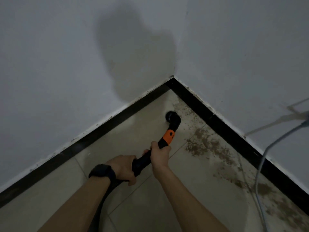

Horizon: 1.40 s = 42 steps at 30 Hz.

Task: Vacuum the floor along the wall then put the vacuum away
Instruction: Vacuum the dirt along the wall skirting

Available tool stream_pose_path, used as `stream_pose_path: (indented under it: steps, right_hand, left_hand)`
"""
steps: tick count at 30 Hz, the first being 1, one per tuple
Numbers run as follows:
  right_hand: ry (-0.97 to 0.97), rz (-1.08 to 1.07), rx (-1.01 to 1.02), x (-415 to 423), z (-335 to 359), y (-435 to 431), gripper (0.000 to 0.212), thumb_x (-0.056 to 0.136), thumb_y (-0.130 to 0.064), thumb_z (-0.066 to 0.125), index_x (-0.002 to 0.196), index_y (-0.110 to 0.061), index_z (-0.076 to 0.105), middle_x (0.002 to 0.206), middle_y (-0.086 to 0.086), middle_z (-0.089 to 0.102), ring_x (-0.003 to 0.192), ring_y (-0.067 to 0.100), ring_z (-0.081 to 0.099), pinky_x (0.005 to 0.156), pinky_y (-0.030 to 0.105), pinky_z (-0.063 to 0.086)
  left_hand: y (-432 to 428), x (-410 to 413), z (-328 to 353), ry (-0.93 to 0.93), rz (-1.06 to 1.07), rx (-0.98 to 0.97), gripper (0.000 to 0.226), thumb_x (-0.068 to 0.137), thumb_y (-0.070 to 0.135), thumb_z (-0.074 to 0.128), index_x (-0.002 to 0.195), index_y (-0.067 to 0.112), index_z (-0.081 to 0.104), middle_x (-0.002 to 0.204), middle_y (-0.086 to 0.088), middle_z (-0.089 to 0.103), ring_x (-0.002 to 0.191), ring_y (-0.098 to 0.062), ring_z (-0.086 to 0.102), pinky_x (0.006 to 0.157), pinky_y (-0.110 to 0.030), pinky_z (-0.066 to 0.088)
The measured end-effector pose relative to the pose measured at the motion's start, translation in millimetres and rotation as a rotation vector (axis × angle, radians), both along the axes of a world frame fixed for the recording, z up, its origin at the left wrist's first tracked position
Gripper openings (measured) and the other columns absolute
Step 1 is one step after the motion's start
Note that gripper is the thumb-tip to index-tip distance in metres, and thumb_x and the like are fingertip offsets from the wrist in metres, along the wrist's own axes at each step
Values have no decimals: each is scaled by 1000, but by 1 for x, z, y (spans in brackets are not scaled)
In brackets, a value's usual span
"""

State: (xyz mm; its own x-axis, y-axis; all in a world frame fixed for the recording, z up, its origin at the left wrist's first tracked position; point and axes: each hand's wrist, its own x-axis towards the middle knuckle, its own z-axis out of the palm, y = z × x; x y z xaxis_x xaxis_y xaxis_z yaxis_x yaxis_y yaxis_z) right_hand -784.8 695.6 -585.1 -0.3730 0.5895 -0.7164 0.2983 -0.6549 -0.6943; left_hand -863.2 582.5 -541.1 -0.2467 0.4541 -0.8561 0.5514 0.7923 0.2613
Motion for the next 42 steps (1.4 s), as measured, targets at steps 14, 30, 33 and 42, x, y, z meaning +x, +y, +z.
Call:
stream_pose_path:
  steps: [14, 30, 33, 42]
  right_hand:
    - [-2, 237, -20, -14, 26, 20, 35, 102, -19, 52, 128, -11, 31, 99, 11, 58, 57, 18, 63, 56, 34, 60]
    - [-102, -143, 88, 66, -5, 1, 19, 96, -11, 60, 104, -15, 43, 84, 11, 61, 48, 17, 65, 56, 35, 57]
    - [-63, -71, 59, 44, -1, 6, 21, 96, -11, 60, 105, -17, 42, 84, 10, 60, 50, 19, 65, 62, 41, 61]
    - [-150, 38, 176, -28, 2, 45, 27, 97, -18, 60, 116, -13, 42, 97, 13, 61, 51, 24, 66, 60, 42, 62]
  left_hand:
    - [10, 8, 17, -213, 270, -16, 29, 65, 23, 84, 85, 19, 64, 97, -4, 72, 101, -25, 70, 90, -39, 57]
    - [22, 35, -19, -362, -25, -177, 71, 37, 31, 85, 106, 15, 74, 107, -2, 75, 101, -24, 70, 93, -43, 58]
    - [16, 22, -20, -356, 80, -128, 53, 56, 21, 84, 106, 8, 74, 110, -5, 74, 104, -25, 69, 94, -37, 57]
    - [10, 20, -39, -48, 401, 385, 61, 70, 37, 86, 111, 21, 43, 105, 3, 61, 90, -14, 63, 73, -31, 55]
